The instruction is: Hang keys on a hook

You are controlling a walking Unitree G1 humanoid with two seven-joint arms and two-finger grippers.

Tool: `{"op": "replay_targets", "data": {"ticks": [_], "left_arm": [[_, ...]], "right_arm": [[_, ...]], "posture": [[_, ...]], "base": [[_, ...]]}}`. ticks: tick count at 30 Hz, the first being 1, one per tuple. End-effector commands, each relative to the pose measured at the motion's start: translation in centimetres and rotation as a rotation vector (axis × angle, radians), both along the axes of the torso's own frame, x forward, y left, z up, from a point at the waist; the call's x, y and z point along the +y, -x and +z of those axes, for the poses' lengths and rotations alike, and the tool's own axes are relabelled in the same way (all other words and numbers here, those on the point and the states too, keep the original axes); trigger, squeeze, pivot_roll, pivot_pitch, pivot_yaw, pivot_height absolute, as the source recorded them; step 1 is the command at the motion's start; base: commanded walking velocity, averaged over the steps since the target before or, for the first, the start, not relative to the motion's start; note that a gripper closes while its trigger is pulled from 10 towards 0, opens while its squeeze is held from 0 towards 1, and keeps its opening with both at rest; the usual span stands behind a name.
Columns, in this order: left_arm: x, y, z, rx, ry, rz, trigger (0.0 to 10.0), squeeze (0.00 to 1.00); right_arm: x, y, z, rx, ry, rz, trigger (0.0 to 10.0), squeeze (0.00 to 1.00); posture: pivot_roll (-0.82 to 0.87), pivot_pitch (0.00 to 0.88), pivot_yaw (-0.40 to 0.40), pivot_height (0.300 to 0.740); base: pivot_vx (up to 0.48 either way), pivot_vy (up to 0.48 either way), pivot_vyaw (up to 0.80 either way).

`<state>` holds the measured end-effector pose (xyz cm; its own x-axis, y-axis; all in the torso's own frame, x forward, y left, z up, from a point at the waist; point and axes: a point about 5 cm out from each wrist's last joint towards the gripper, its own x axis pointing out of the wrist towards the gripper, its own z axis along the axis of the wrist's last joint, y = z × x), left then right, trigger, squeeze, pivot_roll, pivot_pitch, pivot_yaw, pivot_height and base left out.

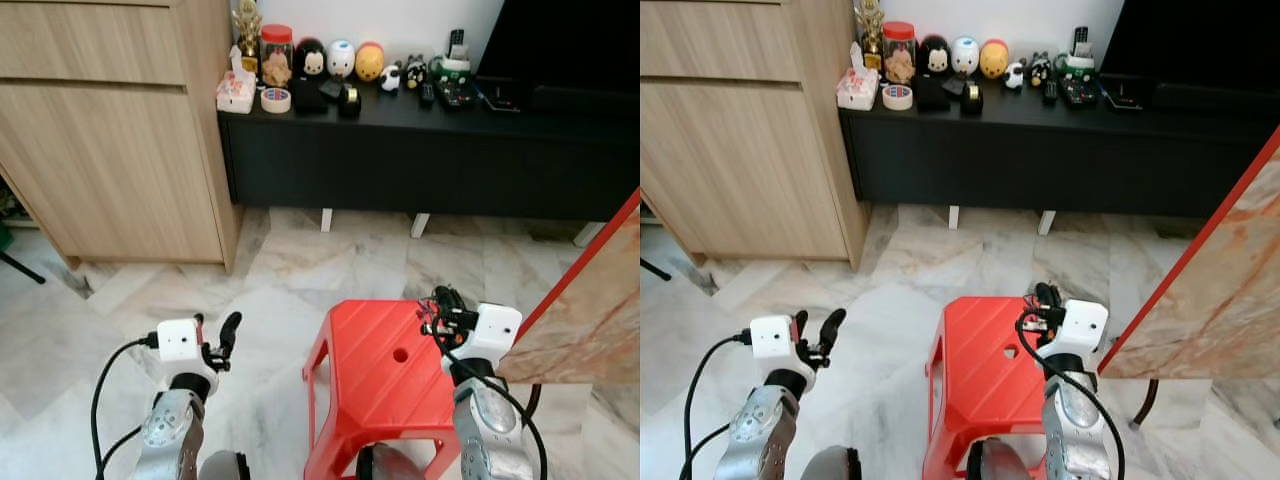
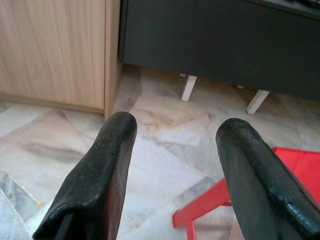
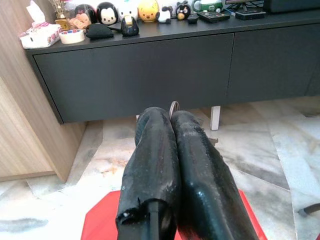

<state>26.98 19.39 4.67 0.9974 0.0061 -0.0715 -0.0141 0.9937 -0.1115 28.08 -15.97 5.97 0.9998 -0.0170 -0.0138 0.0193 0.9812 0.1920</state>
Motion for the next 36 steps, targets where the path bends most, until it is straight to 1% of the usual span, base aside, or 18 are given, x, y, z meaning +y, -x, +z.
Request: {"op": "replay_targets", "data": {"ticks": [1, 9, 16, 19, 21, 22, 23, 24, 25, 29, 32, 33, 34, 35, 36], "left_arm": [[-0.1, 0.0, 0.0, -0.008, -0.009, -0.006, 10.0, 0.00], [0.0, 0.2, -0.2, -0.002, -0.010, -0.004, 10.0, 0.00], [0.0, 0.2, -0.3, -0.001, -0.009, -0.003, 10.0, 0.00], [-0.1, 0.4, -0.5, 0.003, -0.009, -0.004, 10.0, 0.00], [-0.1, 0.4, -0.6, 0.004, -0.009, -0.005, 10.0, 0.00], [-0.1, 0.4, -0.6, 0.004, -0.008, -0.005, 10.0, 0.00], [-0.1, 0.4, -0.6, 0.004, -0.008, -0.005, 10.0, 0.00], [-0.2, 0.4, -0.6, 0.003, -0.008, -0.006, 10.0, 0.00], [-0.2, 0.4, -0.6, 0.003, -0.007, -0.006, 10.0, 0.00], [-0.1, 0.4, -0.8, 0.014, -0.009, -0.007, 10.0, 0.00], [0.2, 0.7, -1.6, 0.053, -0.015, -0.009, 10.0, 0.00], [0.5, 0.9, -2.3, 0.082, -0.019, -0.002, 10.0, 0.00], [0.6, 1.1, -2.5, 0.093, -0.022, 0.001, 10.0, 0.00], [0.7, 1.2, -2.7, 0.099, -0.024, 0.004, 10.0, 0.00], [0.9, 1.5, -3.2, 0.126, -0.032, 0.005, 10.0, 0.00]], "right_arm": [[-0.2, -0.2, 0.5, -0.016, -0.005, -0.013, 10.0, 0.00], [-0.6, 0.2, -0.1, 0.013, 0.008, -0.023, 10.0, 0.00], [-0.8, 0.4, -0.6, 0.033, 0.009, -0.028, 10.0, 0.00], [-0.9, 0.7, -1.4, 0.066, 0.012, -0.028, 10.0, 0.00], [-1.0, 1.1, -2.5, 0.128, 0.019, -0.028, 10.0, 0.00], [-1.1, 1.3, -3.1, 0.157, 0.007, -0.027, 10.0, 0.00], [-1.1, 1.3, -3.1, 0.157, 0.007, -0.027, 10.0, 0.00], [-1.4, 1.6, -3.6, 0.177, 0.018, -0.035, 10.0, 0.00], [-1.6, 1.9, -4.3, 0.211, 0.007, -0.038, 10.0, 0.00], [-2.0, 2.7, -5.4, 0.259, 0.028, -0.042, 10.0, 0.00], [-2.5, 3.8, -7.1, 0.343, 0.058, -0.058, 10.0, 0.00], [-2.8, 4.7, -8.3, 0.398, 0.067, -0.066, 10.0, 0.00], [-2.9, 5.1, -8.8, 0.423, 0.070, -0.068, 10.0, 0.00], [-2.9, 5.3, -9.0, 0.438, 0.072, -0.069, 10.0, 0.00], [-3.0, 6.0, -9.9, 0.490, 0.048, -0.071, 10.0, 0.00]], "posture": [[0.02, 0.012, -0.106, 0.694], [0.03, 0.017, -0.107, 0.740], [0.02, 0.012, -0.109, 0.740], [0.02, 0.005, -0.111, 0.740], [0.02, 0.000, -0.111, 0.740], [0.02, 0.000, -0.110, 0.740], [0.02, 0.000, -0.110, 0.740], [0.02, 0.000, -0.111, 0.740], [0.02, 0.000, -0.111, 0.740], [0.01, 0.000, -0.112, 0.740], [0.02, 0.000, -0.111, 0.740], [0.02, 0.000, -0.111, 0.740], [0.02, 0.000, -0.111, 0.740], [0.02, 0.000, -0.111, 0.740], [0.02, 0.000, -0.111, 0.740]], "base": [[0.000, 0.000, 0.00], [0.000, 0.000, 0.00], [0.000, 0.000, 0.00], [0.000, 0.000, 0.00], [0.000, 0.000, 0.00], [0.000, 0.000, 0.00], [0.000, 0.000, 0.00], [0.000, 0.000, 0.00], [0.000, 0.000, 0.00], [0.000, 0.000, 0.00], [0.000, 0.000, 0.00], [0.000, 0.000, 0.00], [0.000, 0.000, 0.00], [0.000, 0.000, 0.00], [0.000, 0.000, 0.00]]}}
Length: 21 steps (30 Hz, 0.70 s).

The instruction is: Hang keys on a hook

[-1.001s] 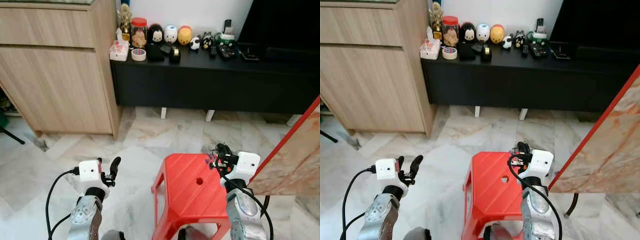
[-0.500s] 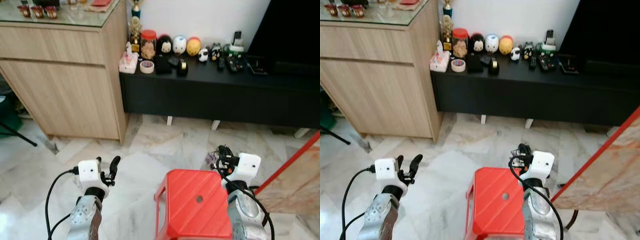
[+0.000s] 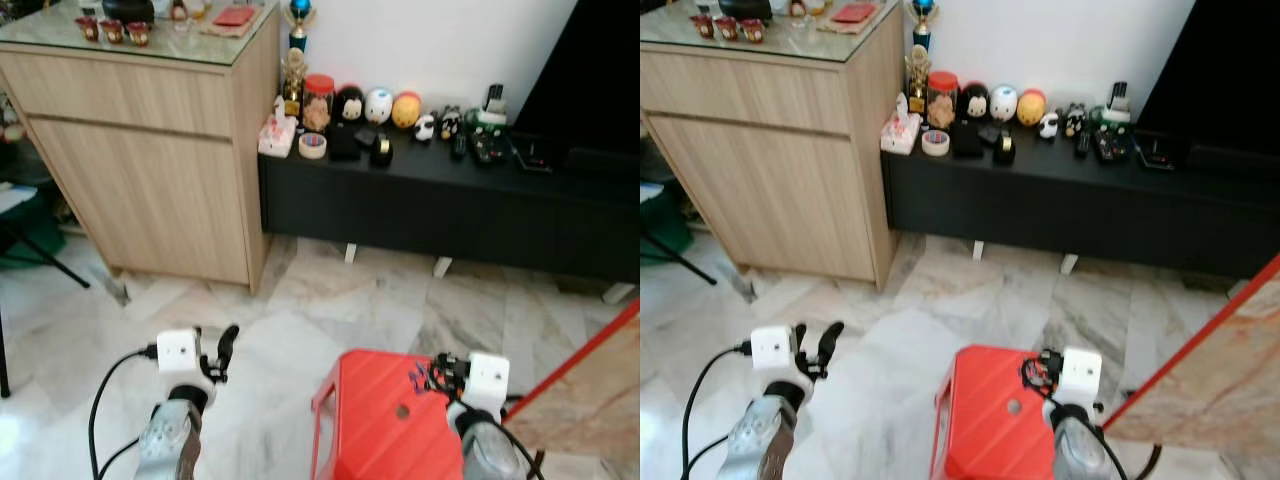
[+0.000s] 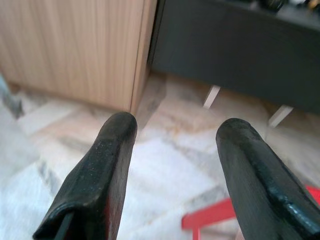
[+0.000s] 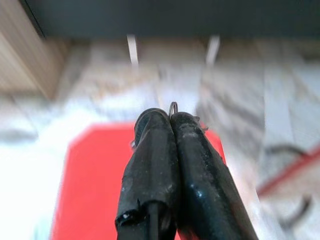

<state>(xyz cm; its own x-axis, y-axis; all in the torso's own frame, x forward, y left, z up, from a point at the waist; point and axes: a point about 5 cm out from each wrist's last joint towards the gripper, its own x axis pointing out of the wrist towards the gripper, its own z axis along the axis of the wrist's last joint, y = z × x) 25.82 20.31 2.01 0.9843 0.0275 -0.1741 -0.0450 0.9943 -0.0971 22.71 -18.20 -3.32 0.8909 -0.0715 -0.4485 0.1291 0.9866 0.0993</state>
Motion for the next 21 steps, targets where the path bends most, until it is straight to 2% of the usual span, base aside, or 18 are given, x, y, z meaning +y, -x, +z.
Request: {"op": "replay_targets", "data": {"ticks": [1, 3, 8, 12, 15, 21], "left_arm": [[0.0, 0.3, -0.5, 0.023, -0.019, -0.016, 10.0, 0.00], [0.5, 1.1, -2.1, 0.109, -0.018, -0.010, 10.0, 0.00], [1.1, 2.6, -4.4, 0.245, -0.019, -0.011, 10.0, 0.00], [1.7, 5.0, -7.0, 0.432, -0.015, -0.020, 10.0, 0.00], [1.9, 6.5, -8.3, 0.534, -0.016, -0.005, 10.0, 0.00], [1.9, 7.4, -9.0, 0.595, -0.021, 0.009, 10.0, 0.00]], "right_arm": [[-0.7, 0.7, -0.6, 0.034, -0.004, -0.031, 10.0, 0.00], [-0.8, 2.1, -2.0, 0.117, 0.015, -0.021, 10.0, 0.00], [-0.7, 3.5, -3.3, 0.201, 0.020, -0.023, 10.0, 0.00], [-0.3, 5.1, -4.6, 0.304, 0.017, 0.003, 10.0, 0.00], [0.2, 5.6, -4.9, 0.326, 0.009, 0.030, 10.0, 0.00], [-0.2, 6.8, -5.6, 0.376, 0.016, 0.028, 10.0, 0.00]], "posture": [[0.02, 0.000, -0.111, 0.740], [0.03, 0.000, -0.108, 0.740], [0.03, 0.000, -0.104, 0.740], [0.04, 0.000, -0.098, 0.740], [0.04, 0.000, -0.095, 0.740], [0.04, 0.000, -0.092, 0.740]], "base": [[0.000, 0.000, 0.00], [0.000, 0.000, 0.00], [0.000, 0.000, 0.00], [0.000, 0.000, 0.00], [0.000, 0.000, 0.00], [0.000, 0.000, 0.00]]}}
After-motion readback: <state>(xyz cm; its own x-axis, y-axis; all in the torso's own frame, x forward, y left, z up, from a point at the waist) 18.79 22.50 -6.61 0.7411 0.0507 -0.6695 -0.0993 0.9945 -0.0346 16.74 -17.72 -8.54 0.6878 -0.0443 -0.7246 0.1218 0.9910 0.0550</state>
